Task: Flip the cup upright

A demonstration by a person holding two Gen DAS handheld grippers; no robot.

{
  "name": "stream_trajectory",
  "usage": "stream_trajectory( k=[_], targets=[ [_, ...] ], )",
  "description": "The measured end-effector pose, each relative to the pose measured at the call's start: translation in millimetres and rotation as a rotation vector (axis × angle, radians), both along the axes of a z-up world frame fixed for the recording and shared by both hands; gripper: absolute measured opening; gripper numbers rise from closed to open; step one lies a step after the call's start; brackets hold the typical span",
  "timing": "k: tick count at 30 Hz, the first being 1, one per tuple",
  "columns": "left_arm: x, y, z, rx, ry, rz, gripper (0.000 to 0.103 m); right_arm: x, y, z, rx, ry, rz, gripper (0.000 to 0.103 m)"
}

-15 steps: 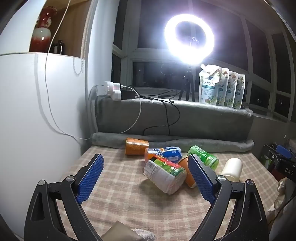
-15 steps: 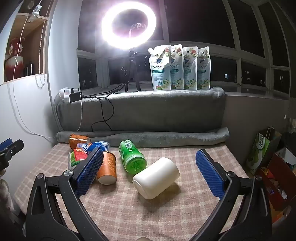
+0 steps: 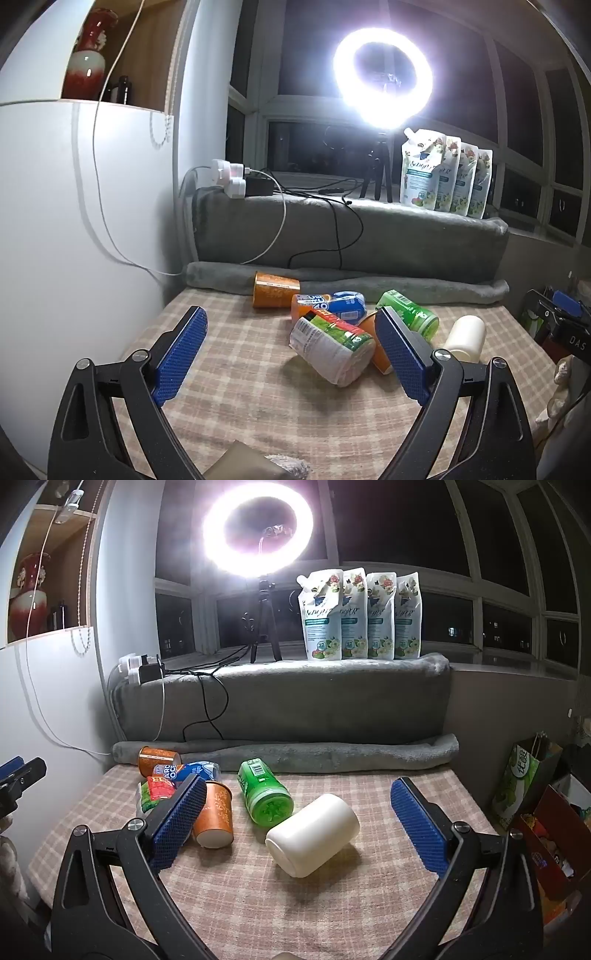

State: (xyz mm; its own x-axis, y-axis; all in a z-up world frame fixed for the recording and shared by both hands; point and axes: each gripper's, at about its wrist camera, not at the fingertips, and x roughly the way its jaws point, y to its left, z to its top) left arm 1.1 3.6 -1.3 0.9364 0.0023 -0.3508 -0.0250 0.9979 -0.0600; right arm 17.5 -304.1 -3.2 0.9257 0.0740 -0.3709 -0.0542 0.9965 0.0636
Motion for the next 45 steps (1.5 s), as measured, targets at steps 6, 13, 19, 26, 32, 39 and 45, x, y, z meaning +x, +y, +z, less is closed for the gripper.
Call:
stream_trajectory(
  k=[6,13,19,26,32,39,45],
  targets=[
    [0.1,0.2,0.3,-0.001,0.002,0.0,0.092,-0.2,-0.2,-1.0,-0.001,0.002,0.001,0.102],
    [-1.8,1.2,0.6,0.0,0.003,0.0,0.092,0.2,-0.3,-2.0,0.001,0.002,0.0,0.102],
    [-1.4,1.3,0.7,-0.002,0.005,-0.001,0.092,0.5,0.3,-2.5,-0.002,0.003,0.002,0.102],
    [-1.3,1.3,0.9,-0.003,0.006,0.0,0.092,1.0,1.0,-2.8,-0.001,0.004,0.001,0.102],
    [-1.4,1.3,0.9,-0.004,0.006,0.001,0.092,1.3,1.0,-3.2,-0.001,0.004,0.001,0.102],
    [-1.3,1.3,0.9,-0.004,0.005,0.001,0.092,1.3,0.7,-3.3,-0.002,0.004,0.001,0.102],
    [-0.1,2.5,-0.5,-0.004,0.005,0.001,0.092,1.6,0.9,-3.6,-0.002,0.006,0.001,0.102]
  ],
)
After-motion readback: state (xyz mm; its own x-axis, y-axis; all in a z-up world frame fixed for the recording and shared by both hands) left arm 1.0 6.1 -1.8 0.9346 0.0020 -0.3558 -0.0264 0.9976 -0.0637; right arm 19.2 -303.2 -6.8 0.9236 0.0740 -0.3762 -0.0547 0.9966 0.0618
